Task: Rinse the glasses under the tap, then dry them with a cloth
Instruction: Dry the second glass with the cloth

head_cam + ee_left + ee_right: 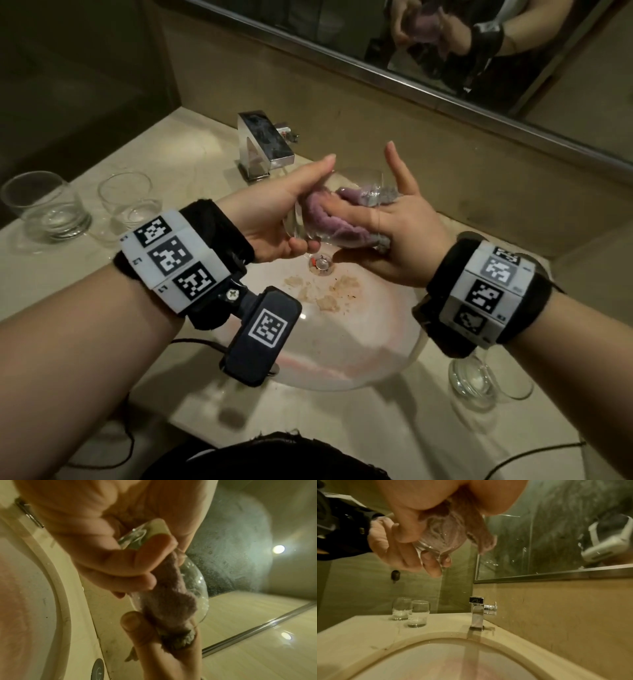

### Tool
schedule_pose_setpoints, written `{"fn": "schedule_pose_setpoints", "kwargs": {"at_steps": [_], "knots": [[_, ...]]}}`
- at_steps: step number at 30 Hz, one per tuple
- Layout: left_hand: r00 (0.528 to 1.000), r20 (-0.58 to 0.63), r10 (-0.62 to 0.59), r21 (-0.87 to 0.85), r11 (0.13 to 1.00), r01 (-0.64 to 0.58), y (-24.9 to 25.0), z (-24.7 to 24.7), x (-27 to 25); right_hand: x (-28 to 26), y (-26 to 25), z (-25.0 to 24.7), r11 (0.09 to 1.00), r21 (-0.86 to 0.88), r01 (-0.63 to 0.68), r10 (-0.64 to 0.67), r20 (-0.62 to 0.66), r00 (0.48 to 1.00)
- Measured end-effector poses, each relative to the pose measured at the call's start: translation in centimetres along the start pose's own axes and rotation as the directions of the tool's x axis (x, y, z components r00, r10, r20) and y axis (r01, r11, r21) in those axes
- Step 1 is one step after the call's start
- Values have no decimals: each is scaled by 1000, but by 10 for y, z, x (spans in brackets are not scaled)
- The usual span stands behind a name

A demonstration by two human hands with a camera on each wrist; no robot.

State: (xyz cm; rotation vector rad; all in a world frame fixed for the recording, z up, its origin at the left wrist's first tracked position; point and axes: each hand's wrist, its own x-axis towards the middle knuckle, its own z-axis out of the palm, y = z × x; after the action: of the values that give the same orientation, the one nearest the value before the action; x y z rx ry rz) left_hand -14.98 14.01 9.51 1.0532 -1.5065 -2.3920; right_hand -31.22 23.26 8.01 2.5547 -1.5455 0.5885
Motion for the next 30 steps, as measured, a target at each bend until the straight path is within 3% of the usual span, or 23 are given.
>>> {"fn": "schedule_pose_setpoints", "kwargs": {"at_steps": [7,11,13,14,17,19,21,22,24,26,28,30], "knots": [[998,-58,-15,16,1000,16,-6,0,7,-5,-9,18,942,237,-239,266,-88,960],[999,-32,3,48,999,-1,-9,0,8,-9,-25,24,818,425,-388,470,-105,877],[995,-85,44,99,995,-35,-14,2,9,-6,-32,25,675,541,-501,585,22,811],[986,-139,94,175,982,-69,-16,4,10,-4,-33,26,558,634,-536,641,81,763],[887,-273,373,520,833,-190,-18,10,13,-5,-34,30,144,873,-466,751,211,626],[829,-212,518,640,714,-283,-18,14,12,-7,-35,27,65,909,-412,767,218,603],[812,-165,560,629,694,-351,-21,15,12,-8,-35,17,134,900,-415,756,178,630],[818,-156,554,598,712,-368,-24,14,12,-8,-35,12,224,875,-429,741,133,658],[864,-157,479,449,814,-369,-27,10,12,-9,-32,5,468,724,-506,681,69,729],[930,-136,340,232,924,-304,-31,7,14,-10,-32,3,632,494,-597,655,72,753],[964,-113,242,145,963,-225,-36,6,14,-11,-35,3,725,358,-588,612,56,789],[969,-119,217,140,970,-200,-40,9,11,-14,-37,6,736,338,-586,608,50,792]]}}
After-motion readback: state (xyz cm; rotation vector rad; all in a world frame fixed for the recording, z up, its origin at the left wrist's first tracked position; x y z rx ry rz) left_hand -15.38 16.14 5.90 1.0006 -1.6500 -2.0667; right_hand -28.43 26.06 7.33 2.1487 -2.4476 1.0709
